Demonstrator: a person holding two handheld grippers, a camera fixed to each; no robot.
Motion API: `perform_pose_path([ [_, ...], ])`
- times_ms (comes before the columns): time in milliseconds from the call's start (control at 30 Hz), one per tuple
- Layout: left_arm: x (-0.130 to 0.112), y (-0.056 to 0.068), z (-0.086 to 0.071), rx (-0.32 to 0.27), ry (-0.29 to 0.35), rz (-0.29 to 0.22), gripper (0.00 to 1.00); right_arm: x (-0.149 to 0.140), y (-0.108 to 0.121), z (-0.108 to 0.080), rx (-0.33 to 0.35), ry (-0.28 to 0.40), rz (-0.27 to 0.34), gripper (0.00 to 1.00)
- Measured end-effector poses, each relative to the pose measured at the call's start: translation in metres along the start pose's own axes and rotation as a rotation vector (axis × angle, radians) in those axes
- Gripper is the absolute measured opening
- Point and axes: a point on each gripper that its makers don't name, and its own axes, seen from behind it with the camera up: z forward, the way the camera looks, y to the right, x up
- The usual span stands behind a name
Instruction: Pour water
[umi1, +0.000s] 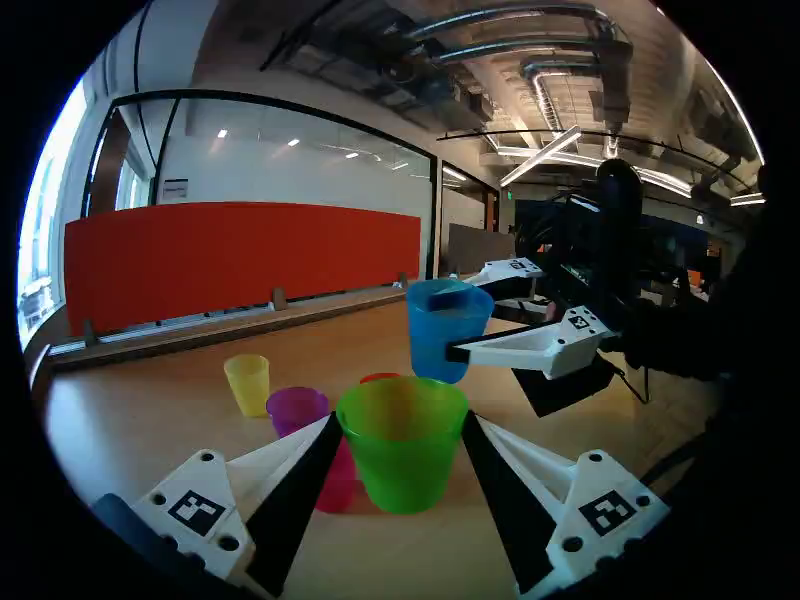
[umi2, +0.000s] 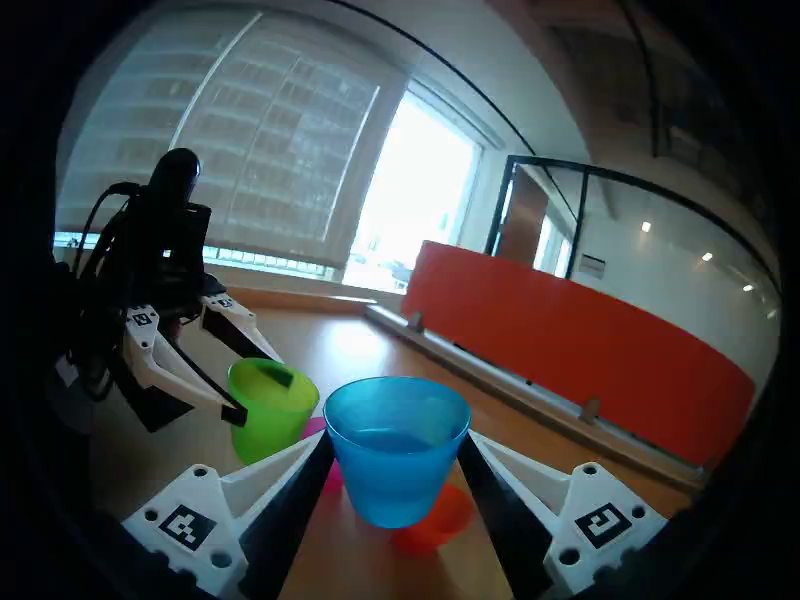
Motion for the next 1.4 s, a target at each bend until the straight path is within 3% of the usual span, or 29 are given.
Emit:
perform_pose_path([
  [767,0.004,0.023,0.002,-0.043,0.011,0.022,0.87,0.026,-0.009,0.001,0.015,0.012,-0.167,0.88],
  [1400,0.004,0.032,0.007,-0.062,0.012,0.029,0.87,0.038,-0.006,0.008,-0.001,-0.001,-0.314,0.88],
])
